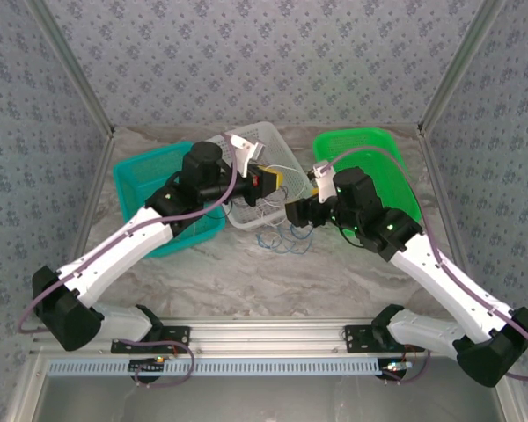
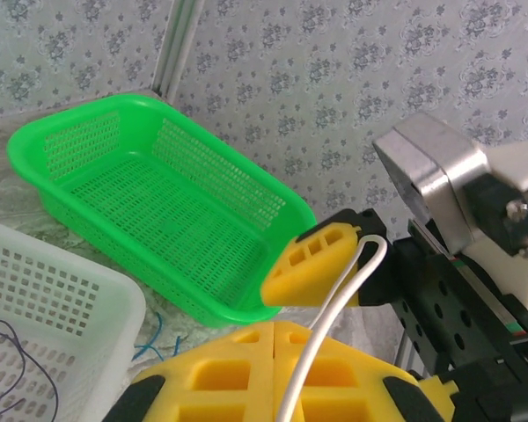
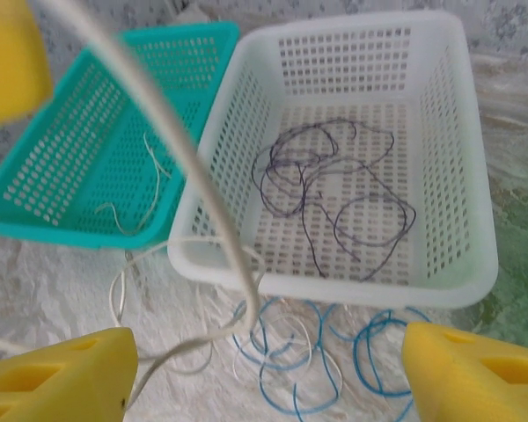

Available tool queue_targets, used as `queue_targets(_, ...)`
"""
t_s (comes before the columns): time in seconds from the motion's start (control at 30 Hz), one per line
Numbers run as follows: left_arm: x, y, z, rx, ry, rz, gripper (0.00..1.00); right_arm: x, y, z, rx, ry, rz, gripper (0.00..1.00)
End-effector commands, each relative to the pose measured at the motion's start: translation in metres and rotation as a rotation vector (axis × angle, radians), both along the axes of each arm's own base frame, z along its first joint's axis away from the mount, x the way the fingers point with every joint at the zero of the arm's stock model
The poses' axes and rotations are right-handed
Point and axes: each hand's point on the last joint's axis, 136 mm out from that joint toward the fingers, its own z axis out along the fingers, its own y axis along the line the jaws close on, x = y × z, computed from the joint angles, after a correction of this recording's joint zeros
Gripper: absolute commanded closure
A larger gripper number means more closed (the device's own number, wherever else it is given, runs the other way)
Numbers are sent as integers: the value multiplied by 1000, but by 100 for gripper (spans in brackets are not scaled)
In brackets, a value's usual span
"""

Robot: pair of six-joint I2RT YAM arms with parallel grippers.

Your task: Untangle the cables

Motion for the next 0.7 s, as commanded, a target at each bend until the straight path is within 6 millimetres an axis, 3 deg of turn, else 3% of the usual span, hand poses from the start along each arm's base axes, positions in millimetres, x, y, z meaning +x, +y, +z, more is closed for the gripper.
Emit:
queue_targets(0.0, -2, -3, 17, -34, -15, 1, 100, 11, -1, 20, 89, -56, -55, 19)
queue_targets(0.2, -5, -8, 24, -55, -27, -11, 100, 21, 3, 3, 86, -15, -90, 20)
queue_targets(0.3, -4, -6, 37, -83, -51, 7, 100, 28, 6, -26, 41, 56, -112, 22)
queue_targets(0.47, -8, 4, 70, -121, -139, 26, 100, 26, -3, -97, -95, 231, -167, 31)
queue_targets(0.57, -11, 8, 83, -127, -174, 31, 100, 21, -16, -123, -160, 282, -208, 34)
queue_targets(0.67, -10, 15, 90, -123, -206, 59, 100, 15, -25, -135, -190, 299, -232, 34)
